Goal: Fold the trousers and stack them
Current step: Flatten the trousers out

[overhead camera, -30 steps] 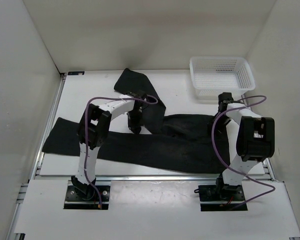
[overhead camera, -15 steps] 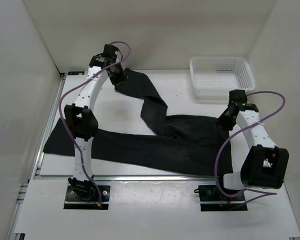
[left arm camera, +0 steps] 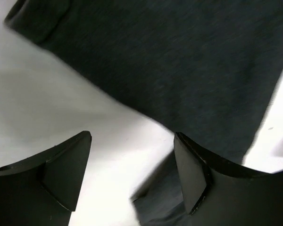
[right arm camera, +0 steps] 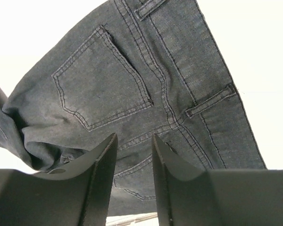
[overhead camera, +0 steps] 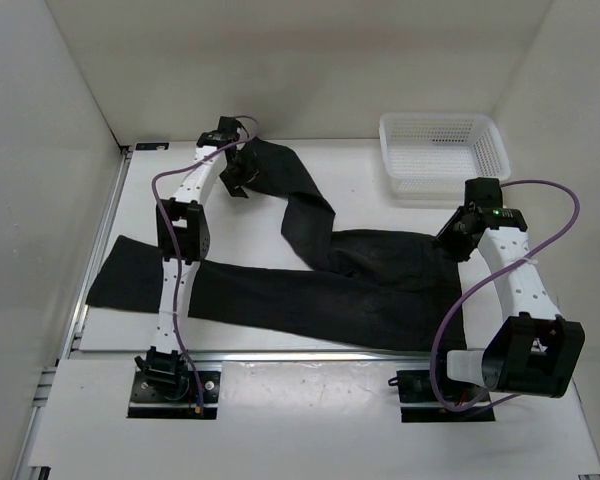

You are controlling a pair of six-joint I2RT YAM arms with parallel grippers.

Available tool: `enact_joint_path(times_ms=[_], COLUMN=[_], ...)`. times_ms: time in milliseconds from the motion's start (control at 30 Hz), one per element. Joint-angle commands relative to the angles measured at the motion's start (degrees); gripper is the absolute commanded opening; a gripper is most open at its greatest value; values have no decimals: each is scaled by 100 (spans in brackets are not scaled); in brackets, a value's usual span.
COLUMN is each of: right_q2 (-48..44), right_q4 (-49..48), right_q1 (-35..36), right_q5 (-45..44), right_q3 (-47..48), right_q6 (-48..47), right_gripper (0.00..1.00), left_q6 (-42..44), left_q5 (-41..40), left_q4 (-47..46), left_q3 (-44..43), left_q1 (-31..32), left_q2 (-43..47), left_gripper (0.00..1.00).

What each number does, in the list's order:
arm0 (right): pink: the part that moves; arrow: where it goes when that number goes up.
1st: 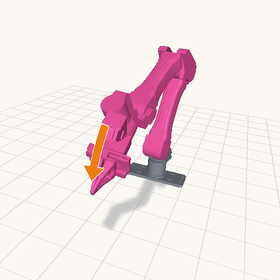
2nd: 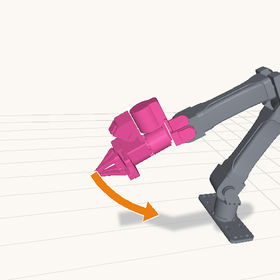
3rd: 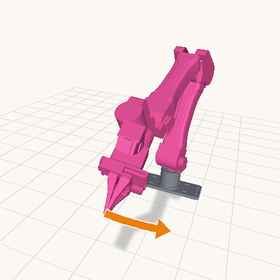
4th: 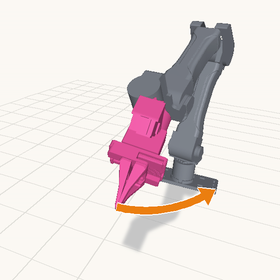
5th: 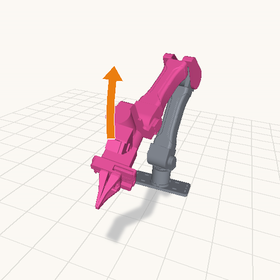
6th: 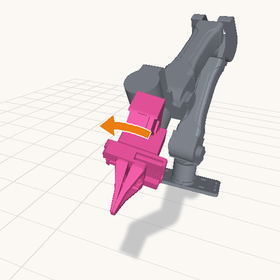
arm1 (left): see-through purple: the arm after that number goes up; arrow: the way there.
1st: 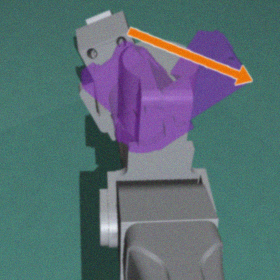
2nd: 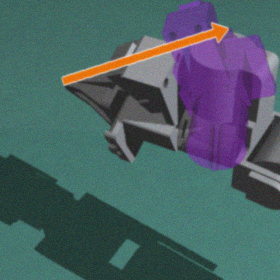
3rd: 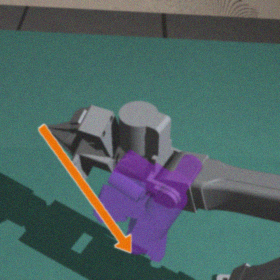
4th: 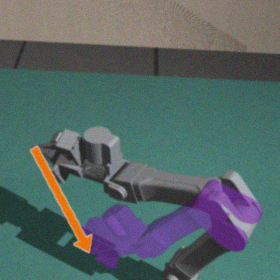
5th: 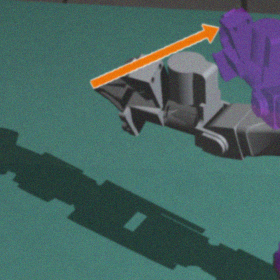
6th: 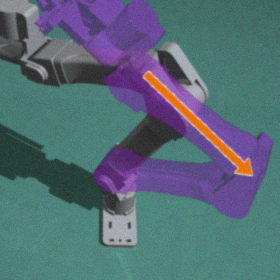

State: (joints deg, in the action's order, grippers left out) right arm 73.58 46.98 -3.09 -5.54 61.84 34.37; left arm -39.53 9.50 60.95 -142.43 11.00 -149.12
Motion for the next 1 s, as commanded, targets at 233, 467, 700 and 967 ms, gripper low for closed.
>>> enact_joint_path(times_ms=[233,467,700,967], right_q2=[-134,-134,-81,-134], right_q4=[215,268,268,268], right_q1=[-16,-16,-16,-16], right_q5=[88,88,88,-87], right_q3=[249,196,196,196], right_q6=[-176,-176,-176,-228], right_gripper=[41,41,41,41], left_q6=[-731,-846,-759,76], left_q5=[-238,-361,-106,-756], left_q4=[-514,-566,-681,-602], left_q3=[-742,-795,-1314,-41], left_q1=[-28,-28,-511,-1292], left_q2=[-442,-689,-16,2175], left_gripper=[78,69,10,10])
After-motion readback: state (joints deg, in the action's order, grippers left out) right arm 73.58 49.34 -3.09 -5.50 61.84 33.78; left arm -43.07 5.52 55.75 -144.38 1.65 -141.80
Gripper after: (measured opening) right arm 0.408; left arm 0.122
